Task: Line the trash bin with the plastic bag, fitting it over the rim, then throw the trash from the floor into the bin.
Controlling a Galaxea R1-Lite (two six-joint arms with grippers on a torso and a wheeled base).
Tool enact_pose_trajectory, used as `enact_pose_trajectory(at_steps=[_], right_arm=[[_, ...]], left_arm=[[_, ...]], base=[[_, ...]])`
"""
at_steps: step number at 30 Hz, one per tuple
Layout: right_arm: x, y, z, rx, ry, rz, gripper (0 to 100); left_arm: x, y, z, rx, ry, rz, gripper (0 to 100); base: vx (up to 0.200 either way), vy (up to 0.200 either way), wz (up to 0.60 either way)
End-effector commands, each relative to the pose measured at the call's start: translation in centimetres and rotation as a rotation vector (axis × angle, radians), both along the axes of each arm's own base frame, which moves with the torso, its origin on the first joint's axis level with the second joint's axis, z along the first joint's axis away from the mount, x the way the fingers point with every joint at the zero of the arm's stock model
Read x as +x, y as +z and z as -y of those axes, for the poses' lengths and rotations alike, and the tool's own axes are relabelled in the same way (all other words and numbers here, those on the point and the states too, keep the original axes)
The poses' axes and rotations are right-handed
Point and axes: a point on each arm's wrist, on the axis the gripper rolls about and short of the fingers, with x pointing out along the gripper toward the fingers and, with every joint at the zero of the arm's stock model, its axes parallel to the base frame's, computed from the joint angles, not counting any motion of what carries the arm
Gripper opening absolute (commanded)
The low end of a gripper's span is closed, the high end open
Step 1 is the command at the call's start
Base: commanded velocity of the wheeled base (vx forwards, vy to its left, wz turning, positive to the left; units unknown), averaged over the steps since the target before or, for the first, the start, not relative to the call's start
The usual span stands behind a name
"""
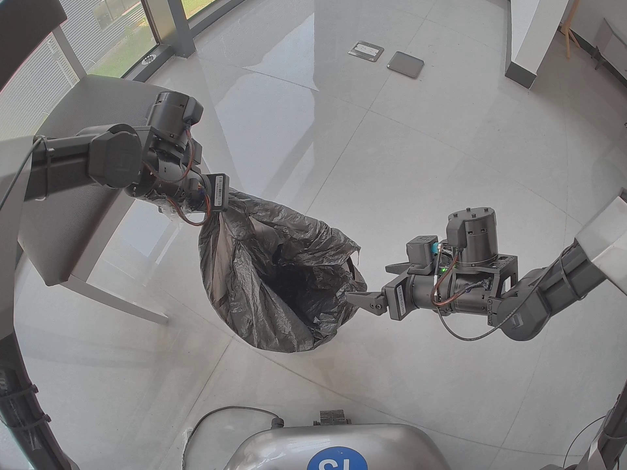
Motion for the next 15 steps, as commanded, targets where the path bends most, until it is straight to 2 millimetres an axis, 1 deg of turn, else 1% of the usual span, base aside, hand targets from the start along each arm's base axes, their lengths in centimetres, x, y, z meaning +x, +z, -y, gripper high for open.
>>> enact_pose_trajectory(at_steps=[1, 5, 9, 10, 15], right_arm=[[-1.1, 1.2, 0.5, 0.008, 0.005, 0.026, 100], [-1.8, 1.6, 0.9, 0.012, 0.007, 0.035, 100], [-2.1, 1.6, 1.0, 0.009, 0.009, 0.038, 100], [-2.1, 1.6, 1.1, 0.007, 0.011, 0.042, 100], [-2.2, 1.9, 1.3, 0.010, 0.008, 0.051, 100]], left_arm=[[1.3, -0.9, 0.3, 0.004, 0.003, -0.007, 0], [2.1, -0.9, 0.4, -0.001, 0.008, 0.006, 0], [2.5, -0.7, 0.4, -0.006, 0.012, 0.019, 0], [2.7, -0.5, 0.0, -0.011, 0.022, 0.029, 100], [2.7, -0.2, -0.2, -0.009, 0.027, 0.024, 100]], base=[[0.000, 0.000, 0.00], [0.000, 0.000, 0.00], [0.000, 0.000, 0.00], [0.000, 0.000, 0.00], [0.000, 0.000, 0.00]])
